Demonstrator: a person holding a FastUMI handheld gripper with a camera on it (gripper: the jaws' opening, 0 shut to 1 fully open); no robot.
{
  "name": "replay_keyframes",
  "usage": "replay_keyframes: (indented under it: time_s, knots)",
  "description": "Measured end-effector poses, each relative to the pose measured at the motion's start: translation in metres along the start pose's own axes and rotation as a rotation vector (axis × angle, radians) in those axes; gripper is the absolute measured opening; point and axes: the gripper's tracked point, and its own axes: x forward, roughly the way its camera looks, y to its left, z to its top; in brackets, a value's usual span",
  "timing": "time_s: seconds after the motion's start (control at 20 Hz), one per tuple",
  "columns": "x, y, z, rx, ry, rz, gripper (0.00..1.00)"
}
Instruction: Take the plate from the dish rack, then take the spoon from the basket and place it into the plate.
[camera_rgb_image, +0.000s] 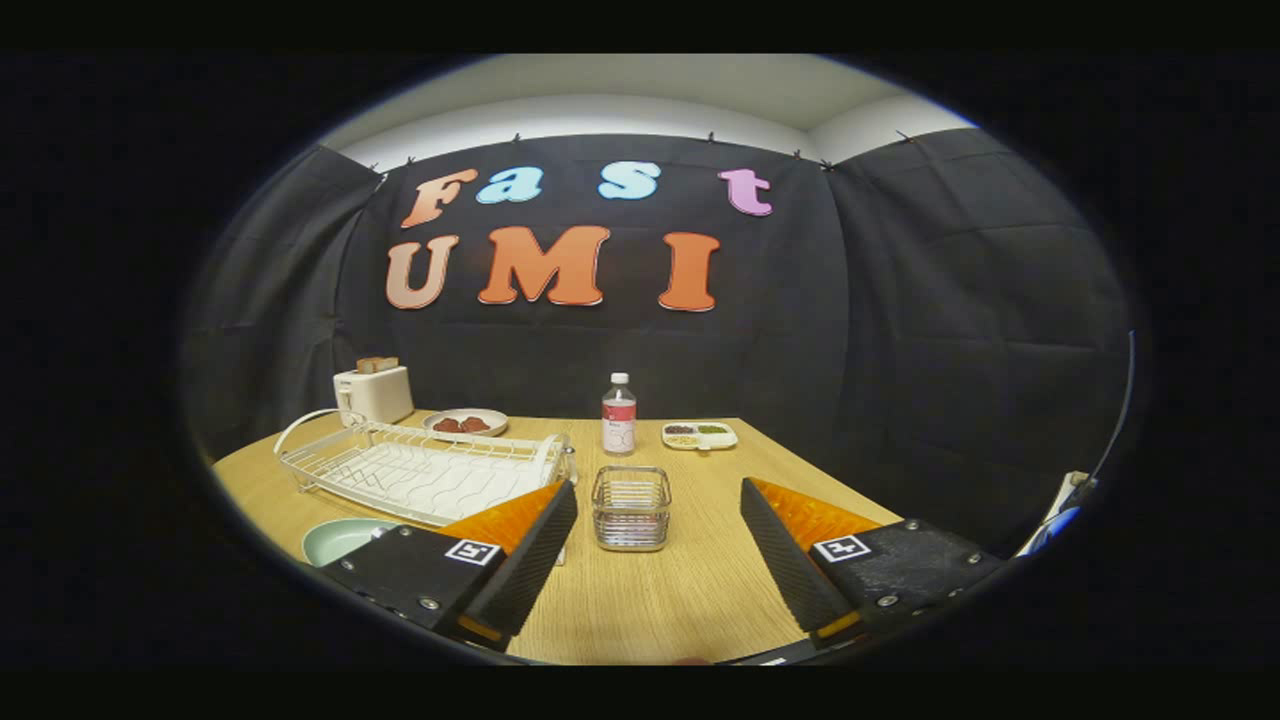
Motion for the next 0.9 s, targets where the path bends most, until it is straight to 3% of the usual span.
replay_keyframes:
  time_s: [0.9]
  knots:
    - [0.003, 0.001, -0.017, 0.018, 0.042, -0.005, 0.98]
